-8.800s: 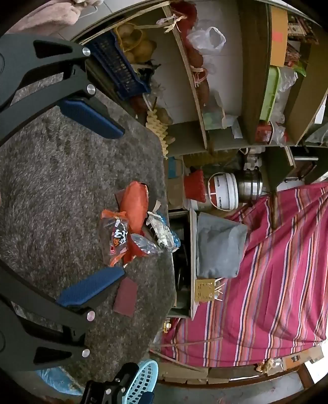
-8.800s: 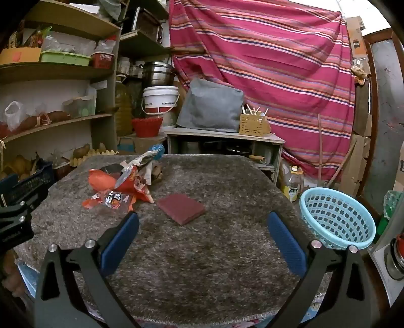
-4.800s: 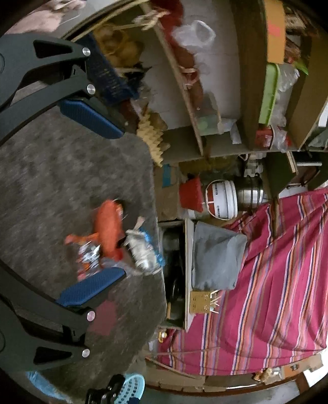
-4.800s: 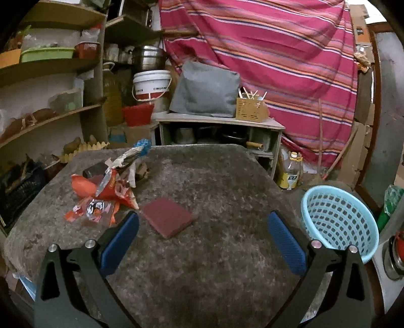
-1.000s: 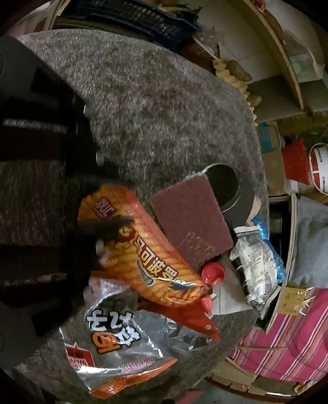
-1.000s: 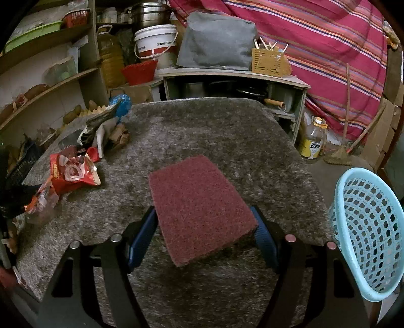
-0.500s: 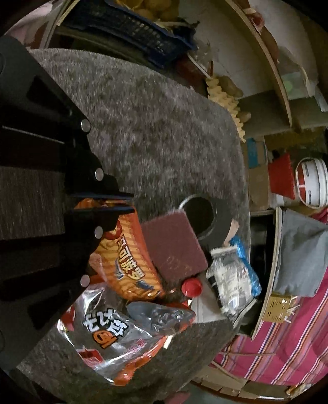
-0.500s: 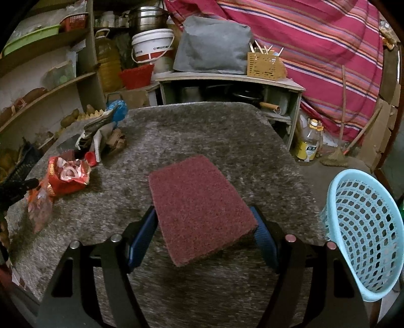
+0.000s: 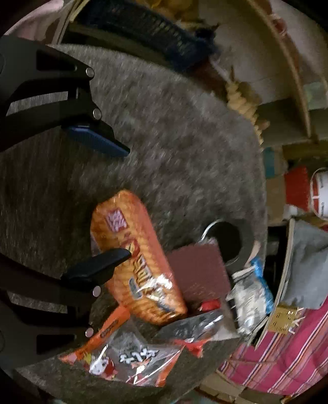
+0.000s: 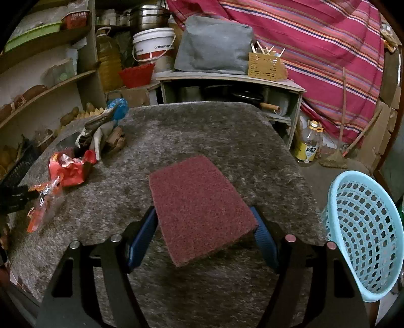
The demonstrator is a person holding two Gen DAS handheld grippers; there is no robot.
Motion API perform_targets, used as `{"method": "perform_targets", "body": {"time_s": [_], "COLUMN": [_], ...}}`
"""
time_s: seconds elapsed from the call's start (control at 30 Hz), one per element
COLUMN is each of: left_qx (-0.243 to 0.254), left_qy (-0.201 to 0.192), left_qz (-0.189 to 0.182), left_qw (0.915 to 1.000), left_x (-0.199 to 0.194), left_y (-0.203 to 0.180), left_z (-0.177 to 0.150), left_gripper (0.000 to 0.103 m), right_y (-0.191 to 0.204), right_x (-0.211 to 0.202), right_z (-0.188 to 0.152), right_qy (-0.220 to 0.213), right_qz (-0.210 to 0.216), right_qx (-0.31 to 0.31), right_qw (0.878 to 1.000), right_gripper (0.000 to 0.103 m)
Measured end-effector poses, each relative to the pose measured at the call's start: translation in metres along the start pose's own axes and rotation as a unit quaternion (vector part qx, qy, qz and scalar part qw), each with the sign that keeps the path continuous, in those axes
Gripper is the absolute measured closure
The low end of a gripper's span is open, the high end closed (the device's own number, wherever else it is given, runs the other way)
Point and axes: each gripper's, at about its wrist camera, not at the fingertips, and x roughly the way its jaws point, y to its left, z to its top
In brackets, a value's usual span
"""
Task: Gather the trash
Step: 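Grasp the orange chip bag with the left tool while the right tool holds the pad, then carry the chip bag and pad over the blue basket and open both tools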
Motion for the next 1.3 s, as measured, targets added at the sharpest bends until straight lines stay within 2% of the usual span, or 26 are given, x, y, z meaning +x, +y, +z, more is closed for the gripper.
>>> {"method": "perform_targets", "body": {"time_s": [0.07, 0.13, 0.3, 0.37, 0.4, 0.47, 0.6, 0.8, 0.93, 1.1, 1.3], "left_qx": [0.015, 0.032, 0.041, 0.047, 0.049, 0.042, 0.041, 0.031, 0.034, 0.067, 0.068], "left_qy": [0.0, 0.006, 0.0, -0.002, -0.003, -0.005, -0.043, -0.133, -0.168, -0.201, -0.216], "left_qz": [-0.002, 0.002, -0.002, -0.001, 0.0, -0.007, 0.019, 0.023, 0.015, 0.005, -0.035], "left_qw": [0.9999, 0.9995, 0.9991, 0.9989, 0.9988, 0.9991, 0.9981, 0.9904, 0.9852, 0.9773, 0.9734], "left_x": [0.002, 0.007, 0.005, 0.004, 0.003, -0.001, -0.023, -0.089, -0.121, -0.149, -0.147], "left_y": [-0.007, -0.014, -0.026, -0.03, -0.031, -0.03, -0.032, -0.043, -0.063, -0.115, -0.184], "left_z": [0.0, -0.002, 0.0, 0.0, 0.0, 0.002, 0.007, 0.029, 0.042, 0.056, 0.068], "left_gripper": [0.032, 0.04, 0.072, 0.079, 0.089, 0.095, 0.097, 0.097, 0.097, 0.097, 0.097], "right_y": [0.001, 0.003, 0.005, 0.005, 0.004, 0.001, -0.003, -0.014, -0.022, -0.047, -0.099], "right_x": [0.0, 0.001, 0.0, -0.001, -0.003, -0.005, -0.013, -0.025, -0.039, -0.064, -0.09], "right_z": [0.0, 0.0, 0.001, 0.001, 0.001, 0.001, 0.0, 0.001, 0.006, 0.021, 0.032], "right_qy": [0.0, 0.0, -0.004, -0.006, -0.008, -0.011, -0.018, -0.031, -0.047, -0.073, -0.089], "right_qz": [0.0, 0.001, 0.001, 0.001, 0.001, 0.001, -0.001, -0.001, 0.002, -0.011, -0.062], "right_qx": [0.001, 0.0, 0.0, 0.001, 0.001, 0.005, 0.005, 0.012, 0.018, 0.028, 0.036], "right_qw": [1.0, 1.0, 1.0, 1.0, 1.0, 1.0, 1.0, 0.999, 0.999, 0.997, 0.994], "right_gripper": [0.03, 0.03, 0.03, 0.03, 0.03, 0.03, 0.03, 0.03, 0.03, 0.03, 0.03]}}
